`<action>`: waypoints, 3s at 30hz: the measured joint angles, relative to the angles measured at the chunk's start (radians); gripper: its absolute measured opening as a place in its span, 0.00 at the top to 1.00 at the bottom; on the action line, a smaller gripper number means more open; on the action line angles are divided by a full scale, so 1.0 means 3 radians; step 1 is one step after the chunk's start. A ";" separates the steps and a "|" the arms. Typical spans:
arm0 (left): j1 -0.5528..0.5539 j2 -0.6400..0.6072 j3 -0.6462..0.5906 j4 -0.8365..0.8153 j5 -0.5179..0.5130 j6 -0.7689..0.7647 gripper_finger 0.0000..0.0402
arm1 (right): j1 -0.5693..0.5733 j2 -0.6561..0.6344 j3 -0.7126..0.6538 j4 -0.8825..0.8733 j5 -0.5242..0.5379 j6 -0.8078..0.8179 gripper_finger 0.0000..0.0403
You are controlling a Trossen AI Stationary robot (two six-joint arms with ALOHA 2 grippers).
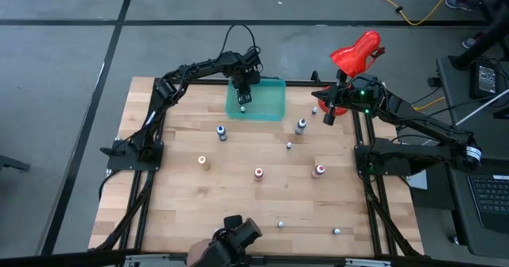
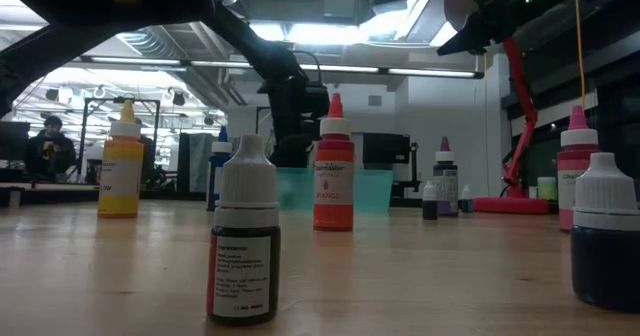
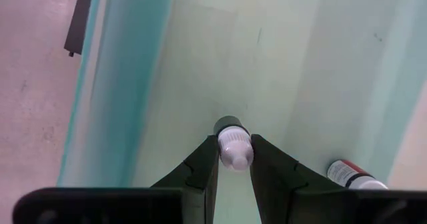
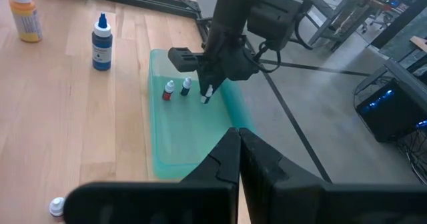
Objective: Pick & Place food coloring
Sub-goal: Put the top central black food coloring bottle into the bin, then put the bottom left blue food coloring bottle into the bin
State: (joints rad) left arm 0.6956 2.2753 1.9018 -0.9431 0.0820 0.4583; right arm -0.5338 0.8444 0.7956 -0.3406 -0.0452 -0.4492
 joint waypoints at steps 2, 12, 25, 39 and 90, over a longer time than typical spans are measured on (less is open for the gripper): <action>0.0000 0.0000 0.0000 -0.0009 0.0001 0.0002 0.83 | 0.0000 0.0000 0.0000 0.0000 0.0000 0.0000 0.97; 0.0000 0.0000 0.0000 -0.0032 -0.0002 0.0000 0.76 | 0.0000 0.0000 0.0000 -0.0001 0.0000 0.0000 0.97; 0.0001 -0.0008 0.0000 -0.0031 -0.0157 0.0002 0.61 | 0.0000 0.0000 0.0000 -0.0001 0.0000 0.0000 0.97; -0.0062 -0.0022 0.0856 -0.1090 -0.0174 -0.0009 0.59 | 0.0000 0.0000 0.0000 -0.0001 0.0000 0.0000 0.97; -0.5069 -0.0843 0.1086 -0.2091 -0.2087 -0.6035 0.59 | 0.0000 0.0000 -0.0001 0.0206 -0.0004 -0.0173 0.97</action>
State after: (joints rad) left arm -0.8252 2.0224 2.2276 -1.5703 -0.5441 -1.3523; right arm -0.5339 0.8444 0.7952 -0.2787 -0.0463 -0.5011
